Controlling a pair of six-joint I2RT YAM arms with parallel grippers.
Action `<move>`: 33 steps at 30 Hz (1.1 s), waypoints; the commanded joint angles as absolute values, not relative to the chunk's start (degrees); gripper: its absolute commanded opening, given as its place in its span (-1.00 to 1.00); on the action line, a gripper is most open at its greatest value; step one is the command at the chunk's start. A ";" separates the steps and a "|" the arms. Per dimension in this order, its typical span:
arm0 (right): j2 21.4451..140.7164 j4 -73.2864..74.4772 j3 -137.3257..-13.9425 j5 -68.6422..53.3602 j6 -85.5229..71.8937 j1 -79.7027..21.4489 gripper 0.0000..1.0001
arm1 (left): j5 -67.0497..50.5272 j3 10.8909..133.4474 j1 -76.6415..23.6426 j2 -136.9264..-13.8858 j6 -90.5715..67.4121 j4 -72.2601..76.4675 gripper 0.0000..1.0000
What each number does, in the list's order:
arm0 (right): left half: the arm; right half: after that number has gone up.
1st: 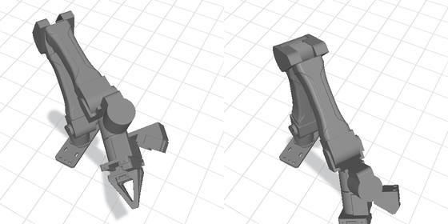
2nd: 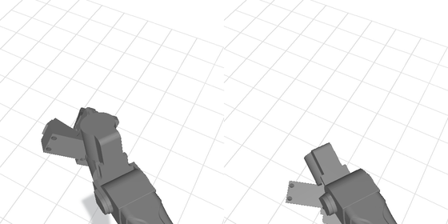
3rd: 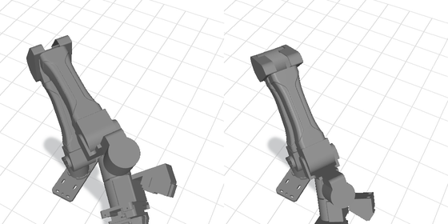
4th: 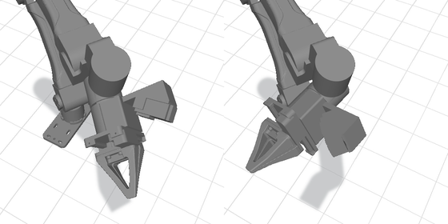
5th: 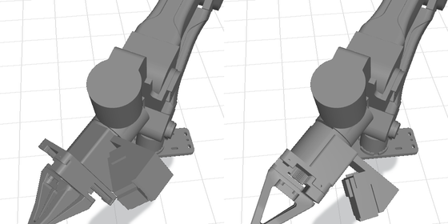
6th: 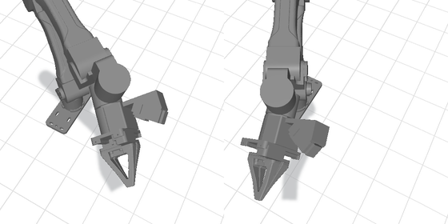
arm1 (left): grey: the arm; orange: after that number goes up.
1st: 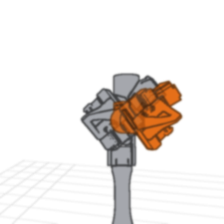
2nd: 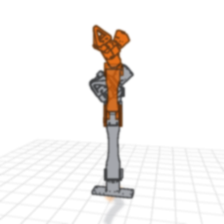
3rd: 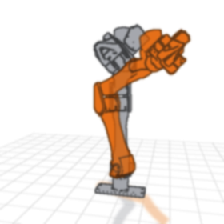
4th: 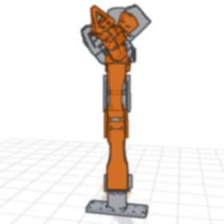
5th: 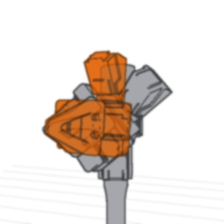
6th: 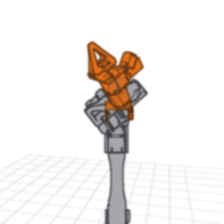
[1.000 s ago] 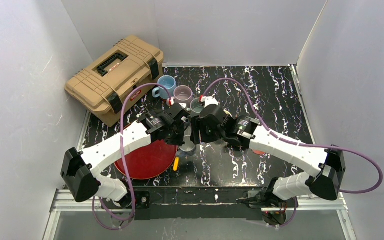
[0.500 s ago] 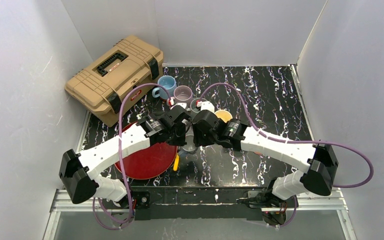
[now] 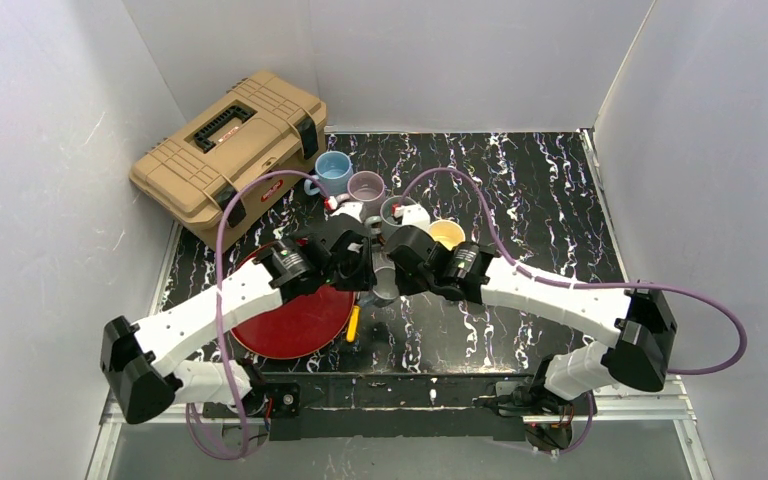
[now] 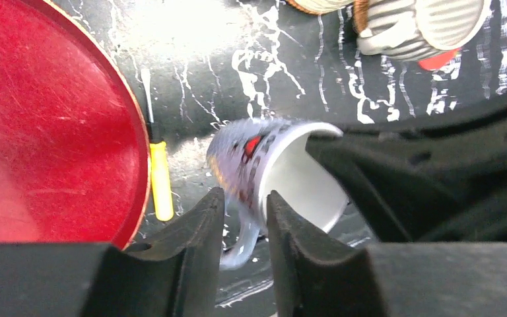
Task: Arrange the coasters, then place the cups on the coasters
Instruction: Place the cup on the coaster.
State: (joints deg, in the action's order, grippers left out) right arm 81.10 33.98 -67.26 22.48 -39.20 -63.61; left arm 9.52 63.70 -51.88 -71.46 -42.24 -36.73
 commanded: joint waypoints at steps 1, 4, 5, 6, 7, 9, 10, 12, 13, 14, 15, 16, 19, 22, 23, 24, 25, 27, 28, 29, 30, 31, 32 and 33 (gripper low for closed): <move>76.92 38.49 -69.29 31.72 -38.69 -62.52 -0.97 | 7.81 62.00 -51.73 -64.30 -42.49 -36.46 -0.29; 75.57 41.09 -71.62 33.39 -37.21 -61.10 -0.97 | 9.06 61.31 -51.77 -60.15 -42.11 -36.83 0.11; 75.14 41.76 -72.51 33.68 -36.64 -60.50 -0.97 | 9.45 61.61 -51.71 -58.67 -41.78 -37.13 0.26; 74.81 42.73 -73.61 34.50 -35.92 -60.13 -0.97 | 9.73 62.09 -51.72 -57.42 -41.37 -37.55 0.37; 74.72 43.97 -74.97 35.63 -35.26 -60.04 -0.97 | 9.95 62.63 -51.68 -56.20 -41.05 -38.05 0.55; 74.73 47.19 -77.69 38.41 -34.11 -59.90 -0.97 | 10.26 63.89 -51.70 -54.41 -40.24 -39.24 0.78; 74.85 48.61 -78.96 39.57 -33.55 -59.68 -0.97 | 10.59 64.54 -51.69 -53.73 -39.72 -40.07 0.85; 74.75 50.93 -80.72 41.03 -32.24 -58.33 -0.97 | 12.39 66.29 -51.56 -52.88 -37.68 -42.62 0.96; 74.51 51.73 -81.27 40.86 -31.59 -57.03 -0.97 | 13.35 66.99 -51.23 -52.58 -36.58 -43.80 0.96; 73.96 52.24 -81.54 40.35 -30.82 -55.52 -0.97 | 13.67 67.41 -50.48 -52.30 -35.30 -44.72 0.96; 73.19 52.44 -81.70 39.54 -30.03 -53.54 -0.97 | 13.14 67.69 -49.15 -51.95 -33.95 -45.26 0.96; 72.41 52.63 -81.70 38.57 -28.68 -51.46 -0.97 | 11.93 67.95 -47.25 -51.64 -32.53 -45.65 0.96; 69.75 53.54 -81.57 36.05 -25.54 -44.75 -0.97 | 4.39 68.53 -39.00 -51.14 -28.65 -46.70 0.96; 67.84 53.83 -80.26 32.44 -22.16 -37.84 -0.97 | -2.37 67.92 -31.01 -50.32 -24.61 -46.52 0.96; 67.00 53.29 -79.34 30.85 -20.83 -35.55 -0.97 | -3.81 67.67 -29.04 -50.14 -23.03 -46.07 0.96; 66.49 52.89 -78.52 29.15 -19.49 -33.45 -0.97 | -4.68 67.33 -27.39 -49.96 -21.28 -45.61 0.96; 66.03 52.55 -77.69 27.85 -18.30 -31.37 -0.97 | -5.27 67.09 -25.49 -49.94 -19.84 -44.90 0.96; 65.63 52.19 -76.55 25.24 -16.02 -27.42 -0.97 | -6.68 66.93 -23.03 -50.07 -17.60 -44.26 0.96; 65.57 52.08 -76.05 24.09 -15.07 -25.31 -0.97 | -7.73 66.83 -22.01 -50.17 -16.71 -43.68 0.96; 65.49 52.05 -75.57 22.78 -14.05 -23.32 -0.97 | -8.90 66.65 -21.21 -50.23 -16.15 -42.96 0.96; 65.41 52.02 -75.10 21.40 -13.05 -21.17 -0.97 | -10.62 66.56 -20.57 -50.39 -15.55 -42.13 0.96; 65.45 51.96 -74.55 20.25 -12.00 -19.08 -0.97 | -13.15 66.34 -20.34 -50.51 -14.84 -41.17 0.96; 65.41 52.17 -74.27 19.11 -10.98 -17.03 -0.97 | -16.00 66.10 -20.31 -50.68 -13.90 -40.01 0.96; 65.35 52.47 -74.19 17.84 -10.17 -15.04 -0.97 | -19.91 65.86 -20.30 -50.90 -12.90 -38.74 0.96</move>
State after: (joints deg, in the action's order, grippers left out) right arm 66.30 53.93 -74.78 24.32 -15.97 -21.43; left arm -7.20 66.39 -21.02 -50.92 -18.90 -42.59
